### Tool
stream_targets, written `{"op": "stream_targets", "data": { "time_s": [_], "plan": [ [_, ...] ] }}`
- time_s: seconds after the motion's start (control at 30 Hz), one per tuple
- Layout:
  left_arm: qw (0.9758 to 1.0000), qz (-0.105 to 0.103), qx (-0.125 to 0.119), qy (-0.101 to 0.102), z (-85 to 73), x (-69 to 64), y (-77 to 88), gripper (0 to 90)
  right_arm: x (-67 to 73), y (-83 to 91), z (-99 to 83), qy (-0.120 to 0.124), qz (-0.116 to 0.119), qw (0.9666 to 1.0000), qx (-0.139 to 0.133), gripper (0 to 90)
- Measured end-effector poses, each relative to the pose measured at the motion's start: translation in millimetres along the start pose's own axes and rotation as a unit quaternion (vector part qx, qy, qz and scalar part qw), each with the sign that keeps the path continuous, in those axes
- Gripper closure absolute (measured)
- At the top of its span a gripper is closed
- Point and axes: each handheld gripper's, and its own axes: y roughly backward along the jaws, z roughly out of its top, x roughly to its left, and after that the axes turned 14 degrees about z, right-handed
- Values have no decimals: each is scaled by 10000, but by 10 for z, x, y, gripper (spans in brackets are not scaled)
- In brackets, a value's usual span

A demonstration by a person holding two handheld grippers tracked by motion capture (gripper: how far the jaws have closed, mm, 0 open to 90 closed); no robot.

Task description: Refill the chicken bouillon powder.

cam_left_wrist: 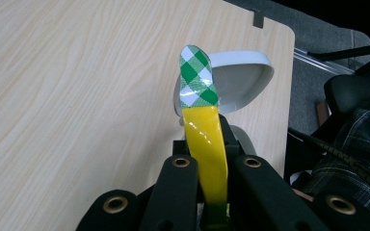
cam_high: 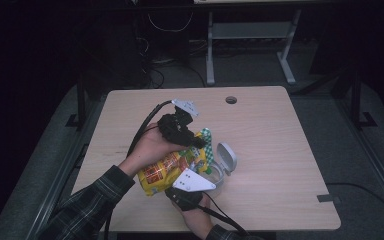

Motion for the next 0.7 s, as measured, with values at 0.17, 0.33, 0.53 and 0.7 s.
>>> {"op": "stream_targets", "data": {
  "time_s": [0.17, 0.33, 0.53, 0.7],
  "plan": [
    [10000, 1, 20, -9, 1, -1, -3, 899, 2, 1, -1, -1, 5, 10000, 2, 898],
    [10000, -6, 40, 15, 1, -4, -12, 899, 3, 0, -2, -15, 14, 10000, 4, 898],
    [10000, 5, 72, -18, 11, -9, -28, 899, 5, 0, -5, -28, 20, 10000, 2, 898],
    [10000, 15, 94, -20, 14, -11, -31, 899, 2, 1, -5, -24, 21, 10000, -1, 898]
  ]
}}
